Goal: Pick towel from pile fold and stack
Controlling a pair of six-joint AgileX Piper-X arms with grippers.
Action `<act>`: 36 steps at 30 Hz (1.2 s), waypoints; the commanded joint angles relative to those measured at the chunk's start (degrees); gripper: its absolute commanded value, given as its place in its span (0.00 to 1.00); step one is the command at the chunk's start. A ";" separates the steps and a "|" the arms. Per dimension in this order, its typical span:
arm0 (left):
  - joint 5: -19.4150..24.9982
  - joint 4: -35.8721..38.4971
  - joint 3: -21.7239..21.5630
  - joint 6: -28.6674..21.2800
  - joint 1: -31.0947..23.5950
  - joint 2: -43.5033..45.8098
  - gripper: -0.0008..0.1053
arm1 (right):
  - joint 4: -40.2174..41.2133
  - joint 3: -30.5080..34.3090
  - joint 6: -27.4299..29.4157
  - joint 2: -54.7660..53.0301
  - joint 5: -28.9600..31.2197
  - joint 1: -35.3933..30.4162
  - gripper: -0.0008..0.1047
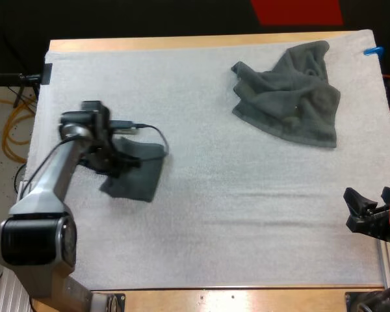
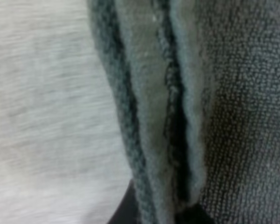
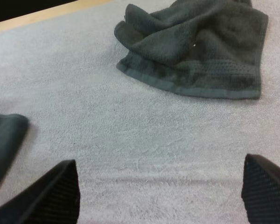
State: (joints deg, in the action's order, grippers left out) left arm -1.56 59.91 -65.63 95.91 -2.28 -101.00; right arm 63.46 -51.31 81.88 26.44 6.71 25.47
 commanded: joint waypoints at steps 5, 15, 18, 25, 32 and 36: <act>1.89 0.71 -0.33 -0.63 -6.48 0.54 0.13 | -0.63 -0.06 -0.73 0.00 -0.05 0.05 0.67; 11.29 3.08 -0.45 -4.88 -13.26 1.34 1.00 | -0.63 -0.06 -0.72 0.00 -0.05 0.05 0.67; 11.60 1.92 -0.45 -4.86 -13.24 4.18 1.00 | -0.63 -0.06 -0.72 0.00 -0.05 0.05 0.67; 8.42 -0.09 -0.45 -4.44 -13.24 18.64 1.00 | -0.63 -0.06 -0.72 0.00 -3.37 0.05 0.67; 3.86 -0.20 -0.45 -3.01 -10.75 35.22 1.00 | -0.63 -0.06 0.46 0.00 -13.98 0.05 0.67; 3.89 -0.38 -0.45 -1.17 -6.15 43.86 1.00 | -0.77 -0.06 1.41 0.00 -15.90 0.05 0.67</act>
State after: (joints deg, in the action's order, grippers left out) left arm 2.70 59.68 -65.63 93.96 -8.62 -57.07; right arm 63.14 -51.31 82.65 26.44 -8.39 25.47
